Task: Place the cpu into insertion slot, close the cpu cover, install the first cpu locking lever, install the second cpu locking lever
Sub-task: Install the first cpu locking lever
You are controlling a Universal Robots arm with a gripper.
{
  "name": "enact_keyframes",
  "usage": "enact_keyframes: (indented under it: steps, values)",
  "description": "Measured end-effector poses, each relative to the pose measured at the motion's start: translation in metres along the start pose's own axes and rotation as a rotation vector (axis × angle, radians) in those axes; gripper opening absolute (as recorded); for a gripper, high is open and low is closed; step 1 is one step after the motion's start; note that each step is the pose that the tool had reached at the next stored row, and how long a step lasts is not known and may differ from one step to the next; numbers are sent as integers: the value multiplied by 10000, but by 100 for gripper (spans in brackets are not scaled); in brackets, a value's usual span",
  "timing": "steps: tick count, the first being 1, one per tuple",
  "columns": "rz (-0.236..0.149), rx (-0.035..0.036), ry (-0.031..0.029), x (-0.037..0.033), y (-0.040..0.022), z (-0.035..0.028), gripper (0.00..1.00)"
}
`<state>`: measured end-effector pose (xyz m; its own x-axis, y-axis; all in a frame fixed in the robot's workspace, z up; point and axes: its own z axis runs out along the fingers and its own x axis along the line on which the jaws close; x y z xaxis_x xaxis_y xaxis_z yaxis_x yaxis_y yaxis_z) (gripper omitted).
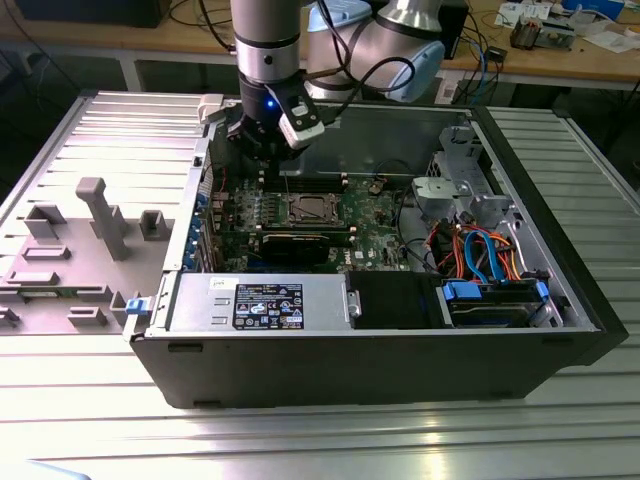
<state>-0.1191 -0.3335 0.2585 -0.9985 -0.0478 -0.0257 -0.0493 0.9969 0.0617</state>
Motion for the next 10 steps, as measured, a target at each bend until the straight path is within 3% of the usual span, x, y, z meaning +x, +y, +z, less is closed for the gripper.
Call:
enact_keyframes:
  steps: [5, 10]
  values:
    - [-10, 0, 2, -6, 120, 17, 11]
    - [-13, 0, 2, -47, 141, 20, 11]
